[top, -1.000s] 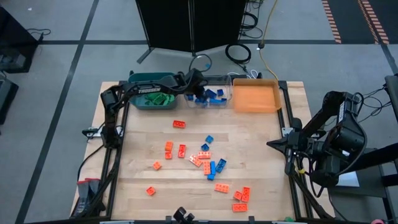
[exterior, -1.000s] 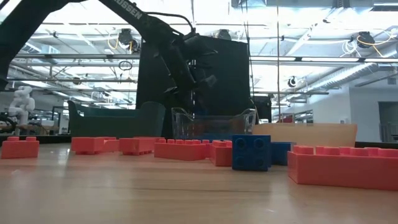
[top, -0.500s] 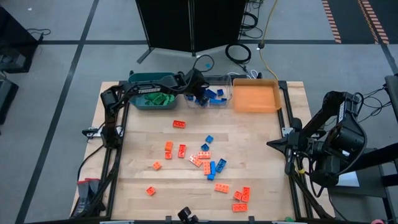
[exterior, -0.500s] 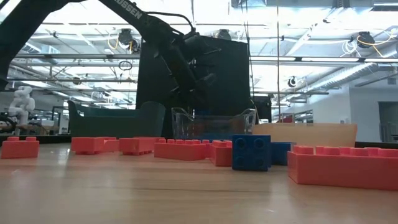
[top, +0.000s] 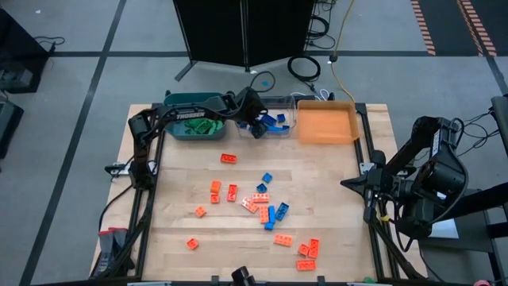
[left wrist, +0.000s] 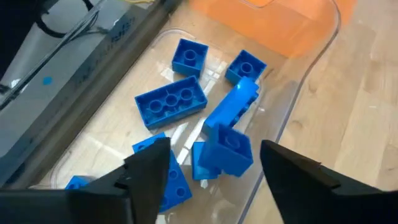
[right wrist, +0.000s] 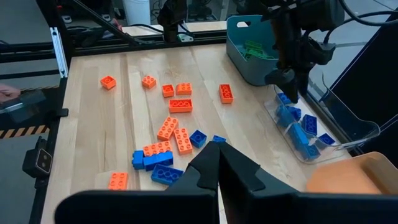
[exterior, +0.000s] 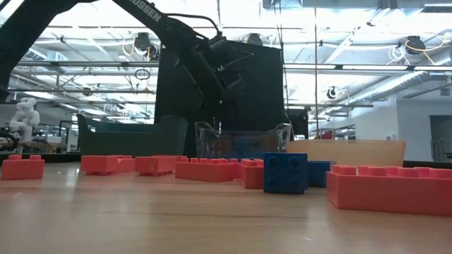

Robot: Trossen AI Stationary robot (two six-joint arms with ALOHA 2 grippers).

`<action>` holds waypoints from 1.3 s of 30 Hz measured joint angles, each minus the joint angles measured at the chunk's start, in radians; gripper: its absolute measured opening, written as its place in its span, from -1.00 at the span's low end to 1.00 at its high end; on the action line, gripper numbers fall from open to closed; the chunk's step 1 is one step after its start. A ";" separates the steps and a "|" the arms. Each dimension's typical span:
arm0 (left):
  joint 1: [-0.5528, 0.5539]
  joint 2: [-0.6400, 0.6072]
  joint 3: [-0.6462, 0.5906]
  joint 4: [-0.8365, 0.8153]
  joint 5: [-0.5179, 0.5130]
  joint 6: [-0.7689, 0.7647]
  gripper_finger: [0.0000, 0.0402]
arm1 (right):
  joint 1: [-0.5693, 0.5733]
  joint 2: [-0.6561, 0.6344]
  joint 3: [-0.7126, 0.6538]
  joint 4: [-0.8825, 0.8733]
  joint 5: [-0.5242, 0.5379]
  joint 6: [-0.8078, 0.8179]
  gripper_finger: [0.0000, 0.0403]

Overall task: Sort blocks
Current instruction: Put the blue game piece into the transparent bin

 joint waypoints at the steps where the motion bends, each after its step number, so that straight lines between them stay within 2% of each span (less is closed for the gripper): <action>1: 0.000 0.000 0.000 0.000 0.000 0.001 0.32 | 0.000 0.000 0.000 0.000 0.000 0.000 -1.00; 4: 0.000 0.000 0.000 -0.005 0.001 -0.066 0.45 | 0.000 0.000 0.000 0.000 0.000 0.001 -1.00; 6: 0.001 -0.004 0.000 -0.014 0.051 -0.133 0.49 | 0.000 0.000 0.000 0.000 0.000 0.001 -1.00; 10: -0.017 -0.019 0.014 -0.061 0.207 -0.136 0.50 | 0.000 0.000 0.000 0.000 0.000 0.001 -1.00; 14: -0.084 -0.074 0.059 -0.123 0.264 -0.071 0.50 | 0.000 0.001 0.000 -0.004 0.000 0.001 -1.00; 18: -0.219 -0.137 0.063 -0.123 0.246 0.096 0.50 | 0.000 0.001 0.000 -0.008 0.001 0.000 -1.00; 21: -0.322 -0.138 0.046 -0.123 0.148 0.227 0.50 | 0.000 0.001 0.000 -0.011 0.004 0.001 -1.00; 24: -0.382 -0.094 0.026 -0.078 0.051 0.272 0.50 | 0.000 0.001 0.000 -0.011 0.004 0.001 -1.00; 29: -0.406 0.007 -0.019 0.022 0.049 0.269 0.50 | 0.000 0.000 0.000 -0.008 0.004 0.002 -1.00; 39: -0.400 0.151 -0.032 0.040 0.054 0.405 0.50 | 0.000 0.000 0.000 0.001 -0.004 0.054 -1.00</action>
